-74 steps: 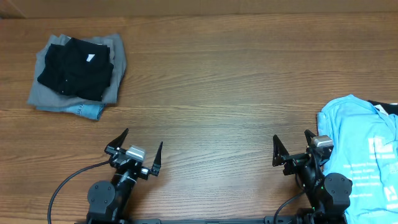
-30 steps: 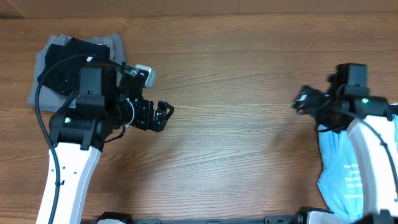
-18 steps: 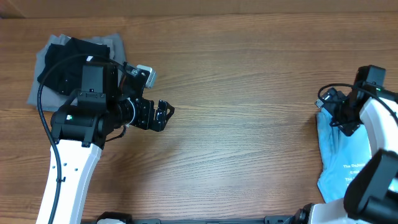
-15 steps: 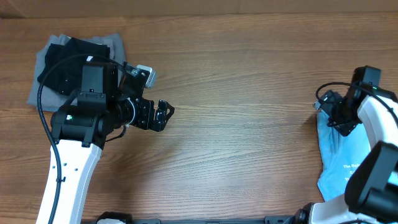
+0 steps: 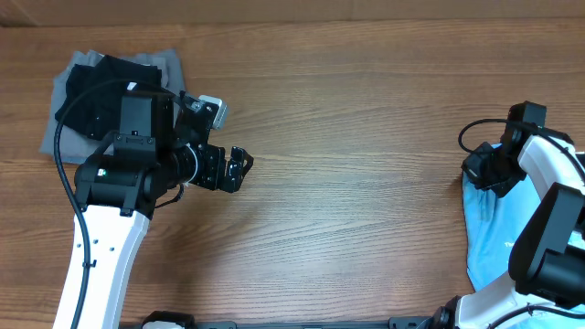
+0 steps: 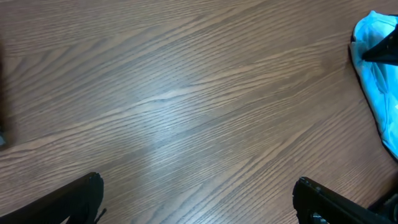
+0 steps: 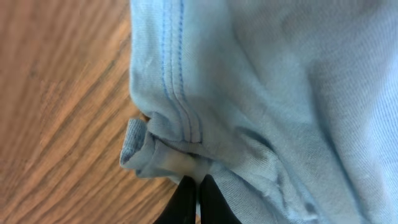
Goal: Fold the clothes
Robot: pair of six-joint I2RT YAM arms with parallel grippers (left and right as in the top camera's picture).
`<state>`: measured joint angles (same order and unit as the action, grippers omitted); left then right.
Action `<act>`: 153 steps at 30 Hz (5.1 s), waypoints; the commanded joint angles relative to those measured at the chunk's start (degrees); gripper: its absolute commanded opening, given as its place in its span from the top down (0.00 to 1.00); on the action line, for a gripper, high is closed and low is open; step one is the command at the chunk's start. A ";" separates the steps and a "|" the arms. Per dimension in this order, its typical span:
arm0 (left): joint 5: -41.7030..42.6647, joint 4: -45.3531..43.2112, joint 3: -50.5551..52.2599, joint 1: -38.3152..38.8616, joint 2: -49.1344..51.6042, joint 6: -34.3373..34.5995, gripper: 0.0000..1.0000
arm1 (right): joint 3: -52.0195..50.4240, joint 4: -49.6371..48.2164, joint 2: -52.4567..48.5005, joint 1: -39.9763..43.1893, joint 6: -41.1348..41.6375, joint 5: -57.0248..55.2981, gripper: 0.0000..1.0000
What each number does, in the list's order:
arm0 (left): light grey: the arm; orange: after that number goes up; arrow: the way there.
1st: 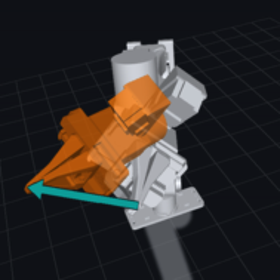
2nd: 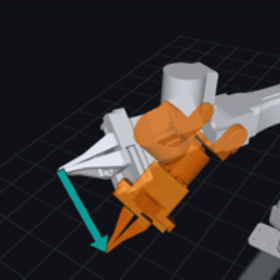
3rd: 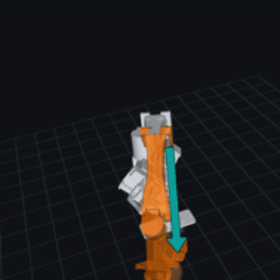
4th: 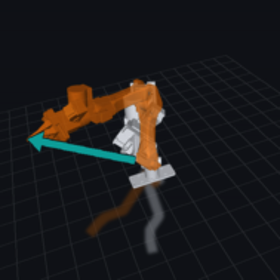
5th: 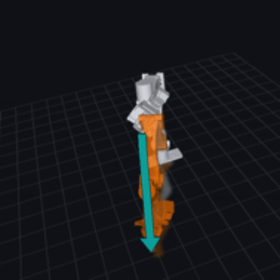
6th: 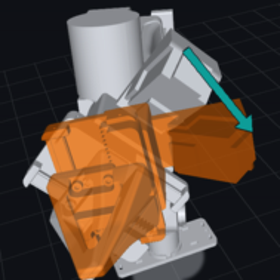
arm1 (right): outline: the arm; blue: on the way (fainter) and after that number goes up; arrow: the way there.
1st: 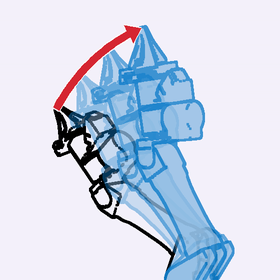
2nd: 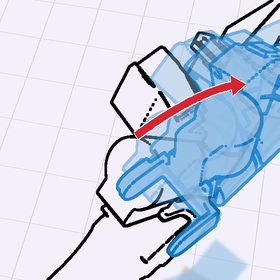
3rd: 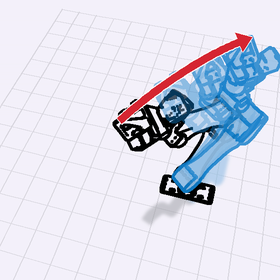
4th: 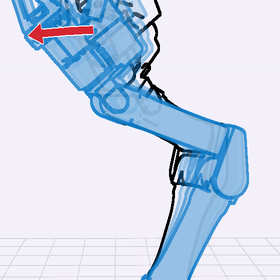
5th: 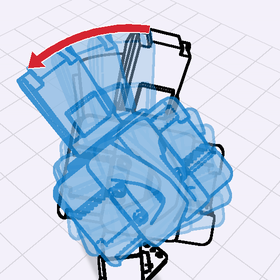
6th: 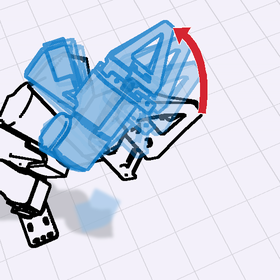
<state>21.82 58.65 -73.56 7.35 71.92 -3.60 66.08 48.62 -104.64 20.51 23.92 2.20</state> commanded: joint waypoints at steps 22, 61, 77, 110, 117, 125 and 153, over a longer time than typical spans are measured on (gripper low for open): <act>-0.42 1.27 -1.18 -0.26 0.09 -1.38 0.00 | 5.14 -5.57 8.17 -19.34 -1.05 23.41 0.96; 17.79 -21.46 -1.18 25.31 26.49 -3.65 0.00 | 5.20 4.22 17.53 -3.74 -1.62 22.58 0.61; 8.31 -27.98 -1.20 30.75 45.68 1.14 0.24 | 5.20 6.38 17.53 0.13 -3.41 22.43 0.56; -5.09 2.16 -29.40 25.66 47.21 1.40 0.96 | 5.16 2.84 11.87 8.85 10.43 -4.87 0.70; -5.35 2.14 -29.40 25.57 47.21 0.96 0.96 | 5.16 -3.61 0.96 19.78 13.55 -2.19 0.91; -5.33 2.08 -29.42 25.55 47.21 1.01 0.96 | 5.16 -10.08 -9.29 25.90 15.37 -2.78 0.96; -24.96 27.74 -50.53 10.16 47.17 5.18 0.96 | 11.98 -21.53 -14.97 37.88 15.04 -8.50 0.96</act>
<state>6.90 84.47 -121.27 22.85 119.55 0.54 75.07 25.91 -117.58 55.92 38.79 -2.74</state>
